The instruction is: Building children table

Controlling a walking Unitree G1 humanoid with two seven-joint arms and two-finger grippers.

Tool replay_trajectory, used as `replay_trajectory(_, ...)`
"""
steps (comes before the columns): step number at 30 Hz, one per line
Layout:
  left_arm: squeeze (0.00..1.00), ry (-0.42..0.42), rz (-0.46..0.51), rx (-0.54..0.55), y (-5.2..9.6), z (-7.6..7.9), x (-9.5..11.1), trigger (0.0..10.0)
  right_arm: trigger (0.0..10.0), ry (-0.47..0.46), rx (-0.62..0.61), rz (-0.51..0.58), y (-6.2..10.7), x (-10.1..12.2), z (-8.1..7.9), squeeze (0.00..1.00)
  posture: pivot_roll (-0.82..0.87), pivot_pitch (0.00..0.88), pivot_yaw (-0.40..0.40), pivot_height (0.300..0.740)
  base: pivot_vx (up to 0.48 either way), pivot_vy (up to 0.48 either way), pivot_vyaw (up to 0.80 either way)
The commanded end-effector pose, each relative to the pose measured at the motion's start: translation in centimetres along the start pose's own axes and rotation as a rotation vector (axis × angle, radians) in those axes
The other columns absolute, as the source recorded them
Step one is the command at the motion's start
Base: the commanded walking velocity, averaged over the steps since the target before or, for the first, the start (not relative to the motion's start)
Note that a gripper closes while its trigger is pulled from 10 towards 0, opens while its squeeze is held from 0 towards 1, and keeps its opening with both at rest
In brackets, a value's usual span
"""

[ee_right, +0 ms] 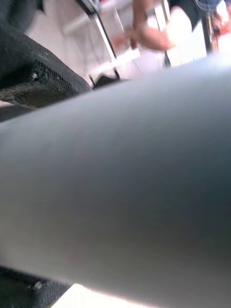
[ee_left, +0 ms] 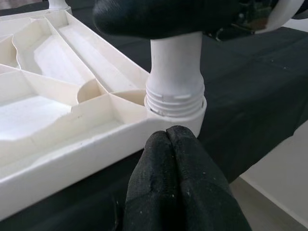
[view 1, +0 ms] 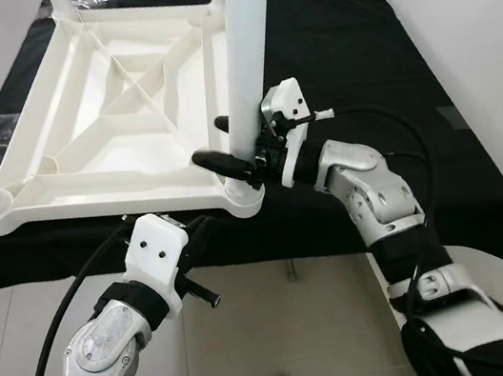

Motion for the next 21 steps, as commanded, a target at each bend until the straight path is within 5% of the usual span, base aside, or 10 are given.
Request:
replay_trajectory(1, 0.00, 0.000, -0.001, -0.011, 0.0, 0.4, -0.1, 10.0, 4.6, 0.004, 0.049, -0.010, -0.5, -0.2, -0.5, 0.00, 0.14, 0.256, -0.160, 0.740, 0.000, 0.000, 0.00)
replay_trajectory(2, 0.00, -0.002, 0.000, -0.009, 0.0, 0.4, -0.1, 10.0, 4.6, 0.005, 0.080, -0.012, -0.6, -0.1, -0.7, 0.00, 0.15, 0.252, -0.164, 0.740, 0.000, 0.000, 0.00)
replay_trajectory(3, 0.00, -0.004, 0.001, -0.008, 0.0, 0.4, 0.0, 10.0, 3.0, 0.003, 0.106, -0.011, -0.7, 0.1, -0.8, 0.00, 0.15, 0.250, -0.165, 0.740, 0.000, 0.000, 0.00)
replay_trajectory(4, 0.00, -0.007, 0.001, -0.007, 0.0, 0.4, 0.0, 10.0, 0.0, 0.004, 0.140, -0.015, -0.9, 0.3, -1.0, 0.00, 0.16, 0.248, -0.166, 0.740, 0.000, 0.000, 0.00)
replay_trajectory(13, 0.00, -0.014, -0.002, -0.004, 0.1, 0.3, 0.0, 10.0, 0.0, 0.014, 0.229, -0.044, -1.4, 0.5, -0.9, 0.00, 0.16, 0.246, -0.170, 0.740, 0.000, 0.000, 0.00)
replay_trajectory(17, 0.00, -0.007, 0.008, -0.002, 0.1, 0.2, 0.2, 10.0, 0.0, -0.001, -0.119, -0.087, -0.3, -1.5, 3.3, 0.00, 0.12, 0.265, -0.170, 0.740, 0.000, 0.000, 0.00)
replay_trajectory(18, 0.00, -0.007, 0.008, -0.002, 0.1, 0.2, 0.2, 10.0, 0.0, -0.001, -0.119, -0.087, -0.3, -1.5, 3.3, 0.00, 0.12, 0.265, -0.170, 0.740, 0.000, 0.000, 0.00)
replay_trajectory(20, 0.00, -0.003, 0.001, -0.002, 0.4, 0.2, 0.1, 10.0, 0.0, -0.036, -0.576, -0.134, 2.4, -4.1, 6.9, 0.00, 0.11, 0.281, -0.164, 0.740, 0.000, 0.000, 0.00)
replay_trajectory(21, 0.00, -0.003, 0.001, -0.002, 0.4, 0.2, 0.1, 10.0, 0.0, -0.036, -0.576, -0.134, 2.4, -4.1, 6.9, 0.00, 0.11, 0.281, -0.164, 0.740, 0.000, 0.000, 0.00)
Point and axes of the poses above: a point about 5 cm out from each wrist's last joint towards the gripper, its own y axis pointing back from the gripper into the wrist, its own x axis along the axis of the wrist's last joint, z = x × y, the point moved 5 cm from there along -y, pointing out of the wrist towards the gripper, and after that the axes turned 7 degrees about -y, right-handed, at the moved point
